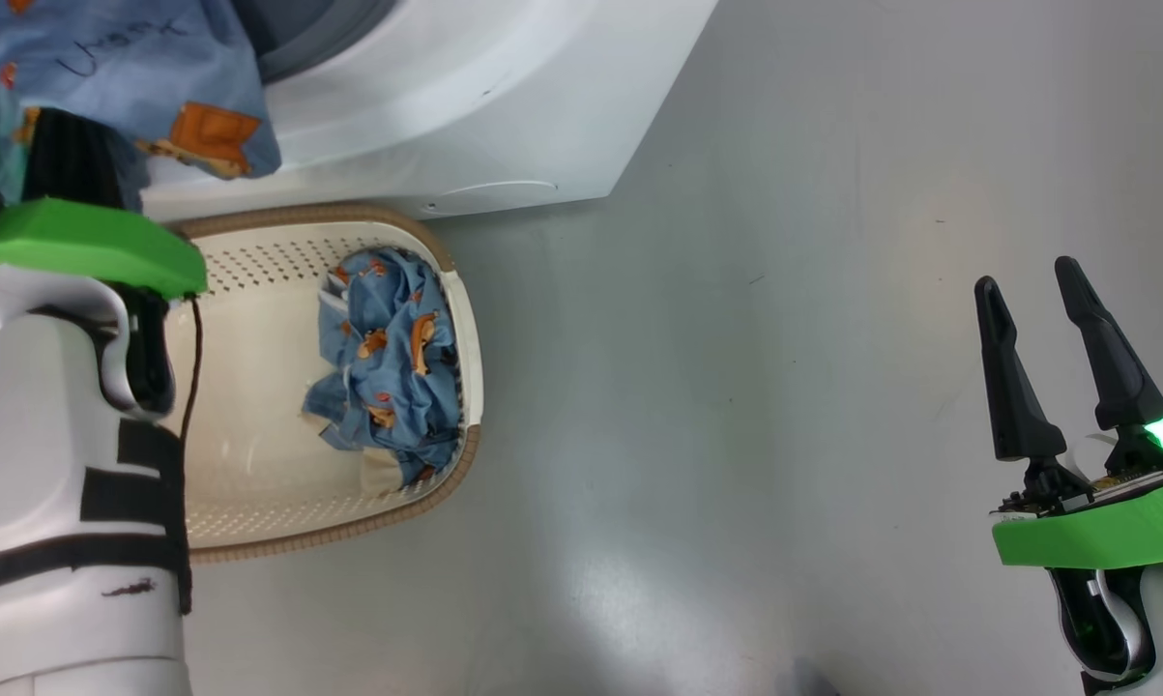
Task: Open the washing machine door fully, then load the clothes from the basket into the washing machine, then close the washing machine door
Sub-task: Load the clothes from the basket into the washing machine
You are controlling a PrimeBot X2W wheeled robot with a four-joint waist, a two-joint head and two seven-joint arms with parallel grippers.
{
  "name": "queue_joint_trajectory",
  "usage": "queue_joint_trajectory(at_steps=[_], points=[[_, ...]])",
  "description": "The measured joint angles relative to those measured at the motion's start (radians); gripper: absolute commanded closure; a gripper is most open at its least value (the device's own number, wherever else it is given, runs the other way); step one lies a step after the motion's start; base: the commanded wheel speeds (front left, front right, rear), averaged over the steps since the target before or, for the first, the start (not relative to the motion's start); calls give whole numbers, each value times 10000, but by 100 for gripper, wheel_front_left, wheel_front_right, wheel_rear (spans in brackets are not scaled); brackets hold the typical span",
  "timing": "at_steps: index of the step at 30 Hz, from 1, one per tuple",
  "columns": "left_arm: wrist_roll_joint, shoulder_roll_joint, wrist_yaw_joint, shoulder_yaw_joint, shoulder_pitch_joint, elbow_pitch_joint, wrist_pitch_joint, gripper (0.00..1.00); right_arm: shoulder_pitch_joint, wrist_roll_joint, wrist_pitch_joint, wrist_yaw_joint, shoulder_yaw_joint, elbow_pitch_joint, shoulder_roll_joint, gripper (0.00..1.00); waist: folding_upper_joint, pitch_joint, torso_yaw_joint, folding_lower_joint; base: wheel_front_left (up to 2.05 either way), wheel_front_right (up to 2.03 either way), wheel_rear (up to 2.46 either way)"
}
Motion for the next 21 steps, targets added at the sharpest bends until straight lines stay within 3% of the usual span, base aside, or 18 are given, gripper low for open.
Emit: queue_joint_trajectory(at_steps=[9,21], points=[[326,268,-75,123,-817,328,0,100,4,0,0,0,25,-4,84,0,0,15,-269,0,0,0,0],[742,955,-35,-48,-2477,1879,0,100,1,4,0,0,316,19,276,0,1,5,-759,0,0,0,0]])
